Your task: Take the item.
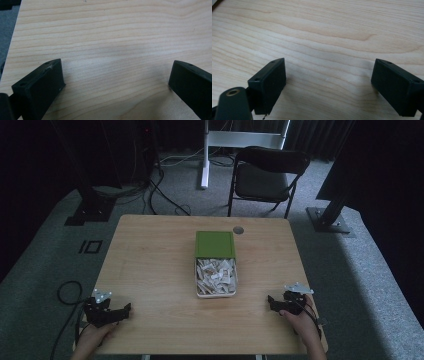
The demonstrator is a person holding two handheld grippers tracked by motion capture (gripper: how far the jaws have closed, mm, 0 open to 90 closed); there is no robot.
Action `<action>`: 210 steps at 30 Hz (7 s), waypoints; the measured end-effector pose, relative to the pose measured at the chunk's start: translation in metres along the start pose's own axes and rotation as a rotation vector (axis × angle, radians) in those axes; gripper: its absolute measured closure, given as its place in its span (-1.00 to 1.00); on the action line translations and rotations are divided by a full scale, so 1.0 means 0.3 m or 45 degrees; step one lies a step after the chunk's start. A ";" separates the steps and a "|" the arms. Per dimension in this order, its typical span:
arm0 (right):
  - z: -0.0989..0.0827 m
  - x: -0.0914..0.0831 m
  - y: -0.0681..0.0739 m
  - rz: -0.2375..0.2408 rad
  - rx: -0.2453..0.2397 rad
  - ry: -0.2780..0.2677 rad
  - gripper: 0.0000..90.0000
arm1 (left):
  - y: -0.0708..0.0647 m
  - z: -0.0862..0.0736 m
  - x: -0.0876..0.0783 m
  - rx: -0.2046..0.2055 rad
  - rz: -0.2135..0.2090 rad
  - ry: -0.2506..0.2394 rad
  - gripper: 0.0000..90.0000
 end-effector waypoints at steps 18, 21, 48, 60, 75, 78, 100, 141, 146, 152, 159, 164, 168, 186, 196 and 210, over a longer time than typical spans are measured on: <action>-0.019 -0.024 0.002 0.023 -0.017 0.003 -0.74 | 0.004 0.000 0.002 0.038 -0.027 0.004 -0.99; -0.023 -0.029 0.001 0.030 -0.025 0.005 -0.76 | 0.003 0.000 0.002 0.038 -0.027 0.004 -0.99; 0.086 -0.043 0.029 0.031 -0.001 -0.070 -0.75 | 0.003 -0.001 0.001 0.035 -0.026 0.004 -0.99; 0.181 -0.062 0.070 0.064 -0.049 -0.120 -0.75 | 0.003 -0.001 0.002 0.033 -0.026 0.002 -0.99; 0.303 -0.084 0.154 0.139 -0.091 -0.192 -0.75 | 0.003 -0.001 0.002 0.033 -0.026 0.002 -0.99; 0.318 -0.088 0.167 0.152 -0.098 -0.202 -0.75 | 0.003 -0.001 0.002 0.034 -0.026 0.002 -0.99; 0.461 -0.110 0.353 0.326 -0.150 -0.293 -0.75 | 0.003 -0.001 0.002 0.032 -0.026 0.001 -0.99; 0.473 0.052 0.655 0.461 -0.203 -0.089 0.31 | 0.002 -0.001 0.002 0.031 -0.026 0.001 -0.99; 0.455 0.073 0.672 0.462 -0.148 -0.037 0.37 | 0.003 -0.001 0.001 0.033 -0.026 0.002 -0.98; 0.440 0.092 0.684 0.427 -0.175 -0.043 0.40 | 0.003 -0.001 0.001 0.034 -0.026 0.003 -0.98; 0.421 0.101 0.691 0.407 -0.194 -0.040 0.72 | 0.003 -0.001 0.001 0.034 -0.026 0.003 -0.99; 0.441 0.072 0.682 0.431 -0.167 -0.070 0.74 | 0.003 -0.001 0.001 0.036 -0.026 0.003 -0.99; 0.459 0.051 0.670 0.456 -0.150 -0.091 0.74 | 0.002 -0.001 0.002 0.032 -0.026 0.000 -0.99; 0.547 -0.049 0.610 0.478 -0.132 -0.188 0.75 | 0.003 -0.001 0.002 0.034 -0.026 0.001 -0.99; 0.584 -0.060 0.481 0.358 -0.091 -0.243 0.75 | 0.003 -0.001 0.001 0.036 -0.026 0.003 -0.99; 0.579 0.012 0.298 0.167 -0.012 -0.244 0.75 | 0.003 -0.001 0.001 0.034 -0.026 0.003 -0.99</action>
Point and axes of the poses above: each handheld gripper's, and its own axes: x roughly forward along the jaws, z roughly out of its top, y roughly to its left, the point moved 5 cm from there along x, roughly forward along the jaws, and after that the axes turned 7 degrees about -y, right-handed, at the moved point
